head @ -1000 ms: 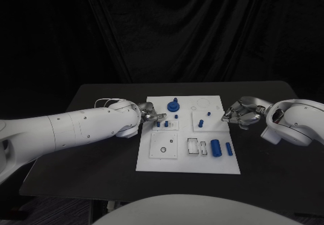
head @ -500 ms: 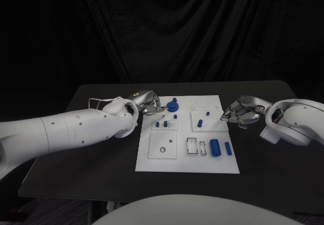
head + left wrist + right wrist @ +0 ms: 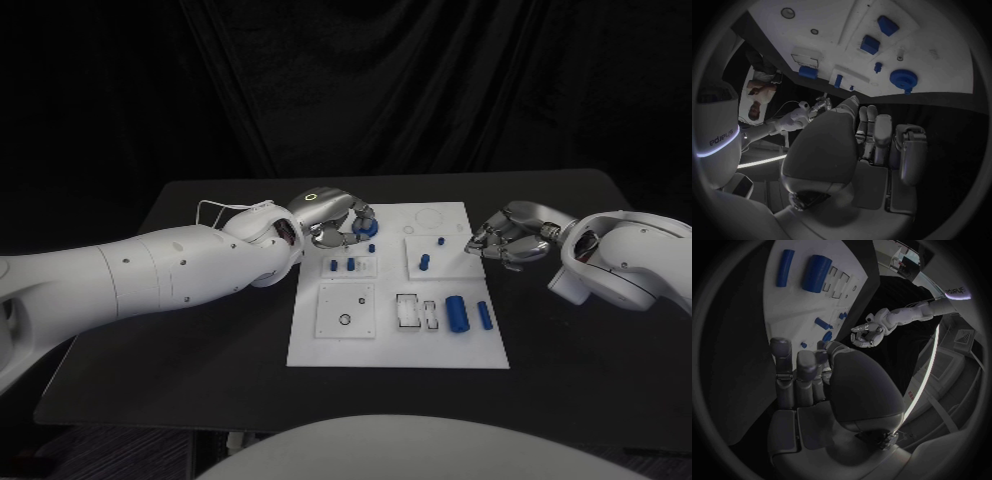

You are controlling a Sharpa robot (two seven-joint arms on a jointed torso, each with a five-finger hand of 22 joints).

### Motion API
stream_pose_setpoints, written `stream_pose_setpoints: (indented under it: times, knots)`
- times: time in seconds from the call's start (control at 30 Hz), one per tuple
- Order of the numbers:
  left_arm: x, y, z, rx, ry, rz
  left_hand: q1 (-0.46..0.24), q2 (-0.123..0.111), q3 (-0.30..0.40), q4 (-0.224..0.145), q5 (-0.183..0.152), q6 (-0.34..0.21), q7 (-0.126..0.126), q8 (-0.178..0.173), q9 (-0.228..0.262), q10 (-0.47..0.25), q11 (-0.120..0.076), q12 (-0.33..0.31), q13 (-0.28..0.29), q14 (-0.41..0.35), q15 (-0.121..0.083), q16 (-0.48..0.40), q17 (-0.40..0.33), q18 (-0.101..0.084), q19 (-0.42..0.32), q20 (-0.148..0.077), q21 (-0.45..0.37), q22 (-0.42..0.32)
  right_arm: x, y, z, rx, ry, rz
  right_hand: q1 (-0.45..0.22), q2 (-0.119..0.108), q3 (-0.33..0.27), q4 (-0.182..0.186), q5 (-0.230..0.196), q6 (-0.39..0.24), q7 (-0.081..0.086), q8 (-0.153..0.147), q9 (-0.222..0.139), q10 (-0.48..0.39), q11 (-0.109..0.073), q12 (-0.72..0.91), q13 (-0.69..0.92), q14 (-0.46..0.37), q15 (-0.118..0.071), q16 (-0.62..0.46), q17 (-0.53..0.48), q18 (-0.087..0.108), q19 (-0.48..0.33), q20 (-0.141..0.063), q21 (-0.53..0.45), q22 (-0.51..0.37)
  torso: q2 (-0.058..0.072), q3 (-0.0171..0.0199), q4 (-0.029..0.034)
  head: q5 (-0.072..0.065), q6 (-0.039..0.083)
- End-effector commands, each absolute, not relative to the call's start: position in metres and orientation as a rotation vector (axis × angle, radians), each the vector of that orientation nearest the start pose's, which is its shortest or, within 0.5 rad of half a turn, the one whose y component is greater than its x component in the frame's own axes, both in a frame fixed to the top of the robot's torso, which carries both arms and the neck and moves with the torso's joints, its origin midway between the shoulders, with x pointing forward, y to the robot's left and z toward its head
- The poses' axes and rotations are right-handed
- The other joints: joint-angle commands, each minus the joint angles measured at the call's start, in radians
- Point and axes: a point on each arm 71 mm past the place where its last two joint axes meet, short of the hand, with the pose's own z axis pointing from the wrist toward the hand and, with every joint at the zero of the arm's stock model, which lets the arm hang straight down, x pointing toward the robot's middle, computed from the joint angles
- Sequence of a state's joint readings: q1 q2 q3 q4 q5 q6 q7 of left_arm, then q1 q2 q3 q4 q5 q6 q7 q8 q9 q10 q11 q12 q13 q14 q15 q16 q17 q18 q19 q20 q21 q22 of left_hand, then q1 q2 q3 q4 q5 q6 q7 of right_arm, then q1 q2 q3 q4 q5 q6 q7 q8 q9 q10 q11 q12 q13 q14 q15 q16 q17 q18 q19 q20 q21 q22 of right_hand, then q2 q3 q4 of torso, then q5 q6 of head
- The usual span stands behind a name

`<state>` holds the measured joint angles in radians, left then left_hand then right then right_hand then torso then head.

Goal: Assemble the parts on the task board

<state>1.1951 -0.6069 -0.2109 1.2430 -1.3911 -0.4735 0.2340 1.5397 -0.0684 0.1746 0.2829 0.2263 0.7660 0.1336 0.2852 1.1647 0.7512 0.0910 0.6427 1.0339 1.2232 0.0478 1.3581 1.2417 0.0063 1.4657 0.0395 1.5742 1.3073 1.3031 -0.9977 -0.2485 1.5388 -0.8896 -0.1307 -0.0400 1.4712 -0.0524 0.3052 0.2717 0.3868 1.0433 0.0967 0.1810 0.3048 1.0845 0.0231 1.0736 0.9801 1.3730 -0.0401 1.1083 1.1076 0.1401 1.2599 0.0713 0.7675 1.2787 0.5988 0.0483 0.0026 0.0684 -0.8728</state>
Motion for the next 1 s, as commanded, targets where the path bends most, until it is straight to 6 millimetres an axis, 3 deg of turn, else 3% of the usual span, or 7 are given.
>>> stream_pose_setpoints:
  times: [0.03, 0.13, 0.27, 0.4, 0.67, 0.8, 1.0]
  knots:
    - [0.496, 0.139, -0.248, 0.511, 1.608, -0.903, 0.008, -0.022, 0.013, -0.005, 0.003, -0.01, 0.005, -0.046, -0.034, -0.031, 0.003, -0.042, -0.039, 0.034, -0.002, 0.017, 0.011, -0.006, 0.105, 0.005, -0.003, 0.263, 0.461, -0.277, -0.224, 0.325, 2.028, 0.789, 0.004, -0.004, 0.003, 0.002, 0.007, 0.0, -0.002, 0.007, 0.001, 0.006, -0.002, 0.002, -0.001, 0.006, 0.0, 0.004, 0.0, 0.007, 0.008, -0.001, 0.004, 0.002, 0.002, 0.0009, 0.0005, -0.005, 0.0]
    - [0.498, 0.134, -0.25, 0.552, 1.618, -0.879, 0.011, -0.031, 0.02, -0.007, 0.009, -0.006, 0.005, -0.076, -0.061, -0.062, 0.004, -0.076, -0.071, 0.049, -0.01, 0.016, -0.005, -0.006, 0.105, -0.004, -0.003, 0.263, 0.461, -0.277, -0.225, 0.325, 2.026, 0.791, 0.005, -0.004, 0.004, 0.002, 0.009, -0.001, -0.002, 0.007, 0.001, 0.006, -0.002, 0.001, -0.002, 0.006, 0.0, 0.003, -0.001, 0.007, 0.008, -0.001, 0.002, 0.001, 0.002, 0.001, 0.0005, -0.007, 0.0]
    - [0.503, 0.129, -0.253, 0.581, 1.632, -0.852, 0.027, -0.051, 0.046, -0.013, 0.044, -0.009, -0.018, -0.146, -0.133, -0.114, -0.017, -0.153, -0.155, 0.059, -0.039, -0.019, -0.079, -0.006, 0.105, -0.026, -0.003, 0.263, 0.46, -0.277, -0.224, 0.325, 2.019, 0.796, 0.005, -0.005, 0.004, 0.002, 0.012, -0.001, -0.002, 0.007, 0.001, 0.006, -0.002, 0.002, -0.002, 0.006, 0.0, 0.004, -0.001, 0.007, 0.009, -0.001, 0.002, 0.001, 0.008, 0.0035, -0.0045, -0.007, 0.0]
    - [0.509, 0.125, -0.256, 0.591, 1.647, -0.828, 0.027, -0.073, 0.084, -0.019, 0.066, 0.0, -0.018, -0.221, -0.246, -0.125, -0.014, -0.213, -0.239, 0.066, -0.041, -0.04, -0.125, -0.006, 0.105, -0.036, -0.003, 0.263, 0.459, -0.276, -0.224, 0.324, 2.016, 0.8, 0.005, -0.005, 0.004, 0.002, 0.012, -0.001, -0.002, 0.007, 0.001, 0.006, -0.002, 0.002, -0.002, 0.006, 0.0, 0.004, -0.001, 0.007, 0.009, -0.001, 0.002, 0.001, 0.012, 0.0048, -0.0076, -0.009, 0.0]
    - [0.518, 0.118, -0.259, 0.585, 1.679, -0.781, 0.01, -0.083, 0.126, -0.044, 0.071, 0.008, -0.025, -0.222, -0.401, -0.098, -0.014, -0.262, -0.344, 0.073, -0.044, -0.043, -0.156, -0.006, 0.105, -0.04, -0.003, 0.263, 0.458, -0.277, -0.224, 0.326, 2.018, 0.799, 0.006, -0.005, 0.004, 0.001, 0.014, -0.001, -0.002, 0.007, 0.002, 0.006, -0.002, 0.002, -0.002, 0.006, 0.0, 0.004, 0.0, 0.007, 0.009, -0.002, 0.003, 0.002, 0.02, 0.0056, -0.0144, -0.001, 0.0]
    - [0.522, 0.115, -0.261, 0.582, 1.69, -0.765, 0.002, -0.083, 0.135, -0.051, 0.072, 0.018, -0.054, -0.222, -0.433, -0.092, -0.002, -0.275, -0.37, 0.074, -0.036, -0.041, -0.162, -0.006, 0.105, -0.034, -0.003, 0.263, 0.458, -0.277, -0.224, 0.325, 2.023, 0.799, 0.006, -0.005, 0.004, 0.001, 0.014, -0.001, -0.002, 0.007, 0.002, 0.006, -0.002, 0.002, -0.002, 0.006, 0.0, 0.004, 0.0, 0.007, 0.009, -0.002, 0.003, 0.002, 0.022, 0.0053, -0.0167, 0.0, 0.0]
    - [0.526, 0.113, -0.264, 0.577, 1.725, -0.739, -0.007, -0.082, 0.145, -0.056, 0.074, 0.036, -0.061, -0.22, -0.457, -0.076, 0.001, -0.28, -0.39, 0.072, -0.033, -0.041, -0.167, -0.006, 0.105, -0.031, -0.003, 0.263, 0.458, -0.276, -0.224, 0.324, 2.028, 0.799, 0.006, -0.006, 0.005, 0.001, 0.016, -0.001, -0.003, 0.007, 0.002, 0.005, -0.002, 0.0, -0.005, 0.005, -0.001, 0.003, -0.003, 0.007, 0.009, -0.002, 0.001, 0.001, 0.028, 0.0059, -0.0218, 0.003, 0.0]
